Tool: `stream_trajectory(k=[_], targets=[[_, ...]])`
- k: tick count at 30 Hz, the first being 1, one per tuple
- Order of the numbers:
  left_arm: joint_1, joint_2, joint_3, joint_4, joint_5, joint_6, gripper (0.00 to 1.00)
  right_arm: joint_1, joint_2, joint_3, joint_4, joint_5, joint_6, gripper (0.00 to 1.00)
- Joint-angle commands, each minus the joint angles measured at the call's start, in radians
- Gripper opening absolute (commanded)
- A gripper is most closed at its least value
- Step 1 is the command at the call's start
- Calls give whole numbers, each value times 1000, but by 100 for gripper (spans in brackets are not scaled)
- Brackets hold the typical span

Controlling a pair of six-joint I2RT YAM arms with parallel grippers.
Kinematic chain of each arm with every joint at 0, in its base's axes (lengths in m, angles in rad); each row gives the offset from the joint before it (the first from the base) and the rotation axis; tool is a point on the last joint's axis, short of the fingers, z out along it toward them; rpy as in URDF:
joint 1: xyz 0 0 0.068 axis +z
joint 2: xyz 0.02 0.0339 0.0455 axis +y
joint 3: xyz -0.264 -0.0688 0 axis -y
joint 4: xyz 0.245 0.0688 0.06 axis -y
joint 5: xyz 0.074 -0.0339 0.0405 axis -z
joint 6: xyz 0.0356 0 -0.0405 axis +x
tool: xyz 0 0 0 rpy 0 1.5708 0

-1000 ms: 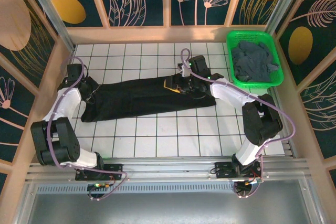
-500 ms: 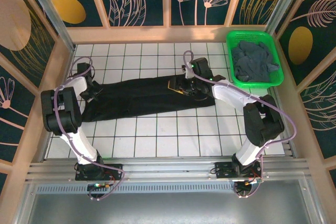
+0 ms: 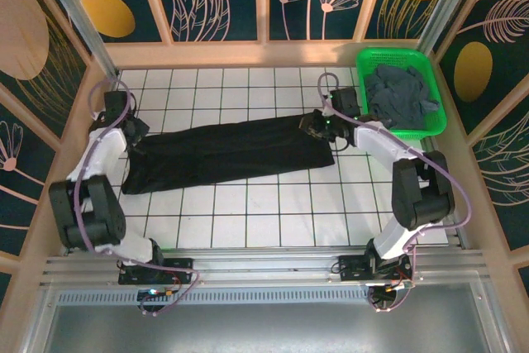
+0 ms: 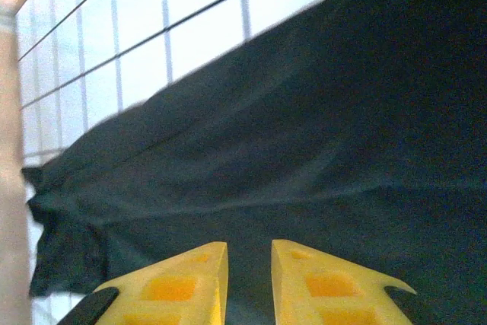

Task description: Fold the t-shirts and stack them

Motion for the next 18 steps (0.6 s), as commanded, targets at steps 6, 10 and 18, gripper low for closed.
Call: stream_trajectory(k=[6, 10, 18], targets=[[-147, 104, -61, 114, 218, -266, 24, -20, 251, 219, -121, 103, -120, 19], [-154, 210, -68, 167, 242, -308, 19, -17, 355, 299, -164, 155, -124, 19], [-171, 453, 42, 167, 249, -264, 17, -11, 421, 275, -293, 315, -98, 17]])
